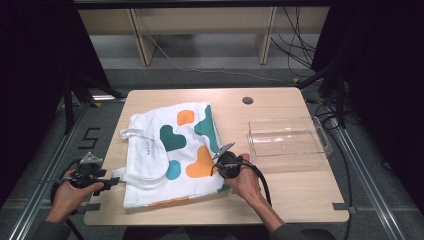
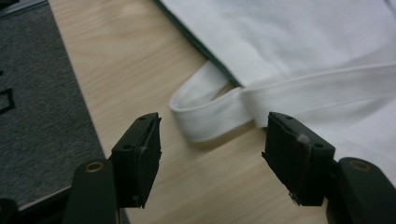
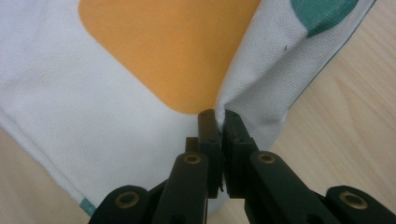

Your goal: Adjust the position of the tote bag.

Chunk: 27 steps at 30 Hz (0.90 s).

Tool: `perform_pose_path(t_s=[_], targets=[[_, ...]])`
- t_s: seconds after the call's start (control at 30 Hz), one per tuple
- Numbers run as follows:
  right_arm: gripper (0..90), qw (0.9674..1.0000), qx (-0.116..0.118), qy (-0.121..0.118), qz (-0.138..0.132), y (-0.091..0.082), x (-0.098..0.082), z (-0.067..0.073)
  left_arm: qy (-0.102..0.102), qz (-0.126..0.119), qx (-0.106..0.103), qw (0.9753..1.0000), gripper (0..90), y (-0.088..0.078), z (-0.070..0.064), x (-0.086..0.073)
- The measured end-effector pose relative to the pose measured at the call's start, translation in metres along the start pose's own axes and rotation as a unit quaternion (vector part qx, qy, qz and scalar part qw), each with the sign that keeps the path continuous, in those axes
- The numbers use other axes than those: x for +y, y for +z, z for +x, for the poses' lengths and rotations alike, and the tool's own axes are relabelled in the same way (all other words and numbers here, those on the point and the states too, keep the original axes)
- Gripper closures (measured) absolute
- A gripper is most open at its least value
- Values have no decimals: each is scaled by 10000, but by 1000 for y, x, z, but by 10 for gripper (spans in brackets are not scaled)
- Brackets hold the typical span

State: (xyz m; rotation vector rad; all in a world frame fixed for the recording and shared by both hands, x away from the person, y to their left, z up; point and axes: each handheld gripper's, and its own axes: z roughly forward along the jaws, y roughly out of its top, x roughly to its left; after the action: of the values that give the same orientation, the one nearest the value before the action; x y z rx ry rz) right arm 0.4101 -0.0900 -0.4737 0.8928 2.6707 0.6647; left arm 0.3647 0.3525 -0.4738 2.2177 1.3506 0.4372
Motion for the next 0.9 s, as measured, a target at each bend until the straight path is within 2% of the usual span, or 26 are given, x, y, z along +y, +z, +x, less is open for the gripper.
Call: perform_pose_path(t_s=[0.07, 0.17, 0.2, 0.27, 0.3, 0.4, 0.47, 0.5, 0.53, 0.57, 0.6, 0.63, 0.67, 0.7, 0.8, 0.83, 0.87, 0.9], targets=[[882, 9998, -179, 33, 69, 4, 5, -5, -8, 49, 1, 10000, 378, -1, 5, -3], [881, 9994, -348, -33, 64, 9, 9, -11, -423, -55, -186, 9989, 353, 0, 7, -4], [882, 9993, -373, -14, 74, 9, 10, -12, -609, -208, -291, 9975, 350, 1, 5, -3], [882, 9990, -429, -3, 110, 12, 12, -13, -587, -210, -355, 9974, 353, 1, 5, -2], [882, 9990, -443, -31, 100, 12, 13, -15, -293, -247, -450, 9983, 363, 3, 3, 0], [881, 9988, -475, -38, 121, 15, 15, -18, -60, -211, -587, 9980, 369, 7, -2, 4], [881, 9986, -518, -30, 97, 16, 17, -20, 259, -1, -824, 9963, 374, 10, -3, 6], [881, 9986, -511, -11, 141, 17, 17, -20, 260, -91, -858, 9959, 373, 14, -5, 6], [882, 9985, -527, -36, 133, 17, 18, -21, 395, 82, -889, 9952, 374, 16, -4, 6], [881, 9985, -539, -49, 125, 18, 19, -22, 498, 152, -863, 9949, 375, 18, -4, 6], [881, 9984, -552, -43, 137, 19, 19, -22, 609, 19, -850, 9945, 382, 21, -3, 5], [881, 9984, -542, -16, 135, 20, 19, -22, 625, -21, -860, 9943, 391, 23, -2, 3], [881, 9983, -553, -67, 155, 20, 20, -23, 674, 110, -809, 9944, 428, 21, -1, 3], [881, 9982, -572, -49, 167, 21, 21, -22, 698, 278, -742, 9944, 504, 21, -1, 3], [882, 9981, -577, -53, 204, 23, 22, -24, 812, 342, -659, 9939, 637, 25, -5, 0], [884, 9979, -603, -32, 232, 25, 25, -28, 1107, 427, -613, 9910, 663, 26, -11, 1], [884, 9977, -639, -42, 230, 26, 27, -31, 1347, 510, -598, 9878, 689, 25, -12, 3], [884, 9977, -647, -22, 212, 28, 28, -34, 1225, 433, -609, 9896, 712, 27, -17, 3]])
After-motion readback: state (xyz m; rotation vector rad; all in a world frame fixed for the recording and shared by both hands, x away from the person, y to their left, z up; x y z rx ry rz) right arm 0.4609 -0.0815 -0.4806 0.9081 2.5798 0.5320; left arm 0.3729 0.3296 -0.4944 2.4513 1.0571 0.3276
